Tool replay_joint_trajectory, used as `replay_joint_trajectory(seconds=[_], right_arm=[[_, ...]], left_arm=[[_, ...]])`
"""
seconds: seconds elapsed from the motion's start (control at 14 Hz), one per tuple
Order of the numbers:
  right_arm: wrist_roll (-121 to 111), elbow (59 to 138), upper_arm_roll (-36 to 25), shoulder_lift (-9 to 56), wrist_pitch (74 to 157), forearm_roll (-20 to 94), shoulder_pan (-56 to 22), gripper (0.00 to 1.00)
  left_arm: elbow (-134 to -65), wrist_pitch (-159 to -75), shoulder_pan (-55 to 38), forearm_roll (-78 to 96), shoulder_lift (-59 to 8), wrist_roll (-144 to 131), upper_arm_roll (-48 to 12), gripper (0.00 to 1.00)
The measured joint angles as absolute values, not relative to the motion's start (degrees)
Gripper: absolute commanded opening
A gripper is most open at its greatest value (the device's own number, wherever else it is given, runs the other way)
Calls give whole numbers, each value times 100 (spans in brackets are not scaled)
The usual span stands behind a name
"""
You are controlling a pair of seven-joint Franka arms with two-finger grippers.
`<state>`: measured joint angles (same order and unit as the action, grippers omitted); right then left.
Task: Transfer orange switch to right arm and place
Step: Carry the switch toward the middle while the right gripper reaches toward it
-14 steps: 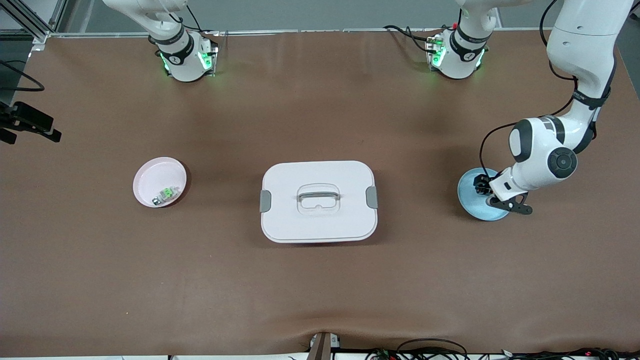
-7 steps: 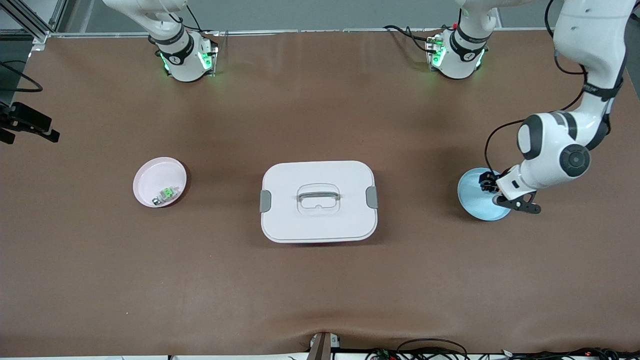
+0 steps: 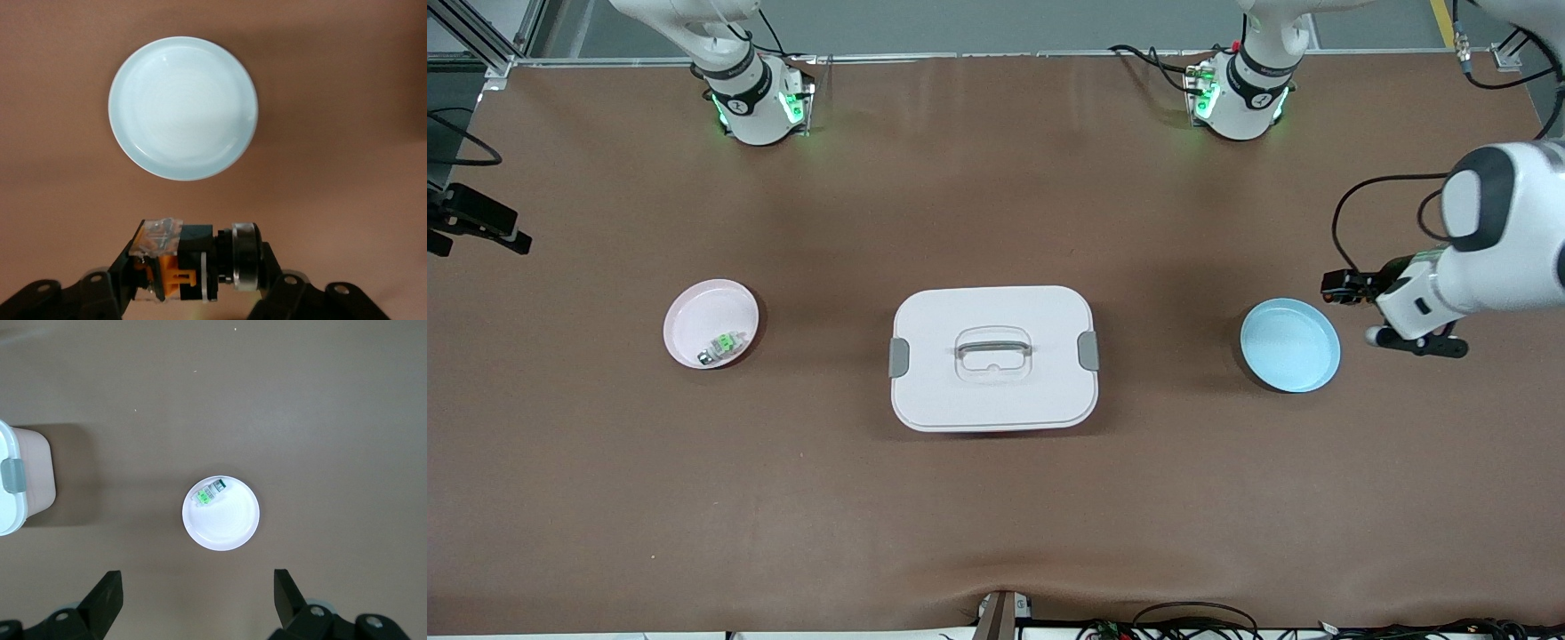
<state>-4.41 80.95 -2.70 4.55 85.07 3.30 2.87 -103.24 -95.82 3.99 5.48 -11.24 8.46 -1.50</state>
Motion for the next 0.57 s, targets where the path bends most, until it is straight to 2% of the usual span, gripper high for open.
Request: replay_joint_trajectory(seconds=[0.28, 0.57], right_arm=[[-442, 8106, -270, 630, 8688, 330, 354, 100], [-443, 8148, -270, 898, 8826, 328, 359, 100]], left_arm=[[-9315, -8789, 378, 1142, -1129, -443, -190, 20], [-8849, -8642, 364, 2018, -1144, -2505, -431, 20]])
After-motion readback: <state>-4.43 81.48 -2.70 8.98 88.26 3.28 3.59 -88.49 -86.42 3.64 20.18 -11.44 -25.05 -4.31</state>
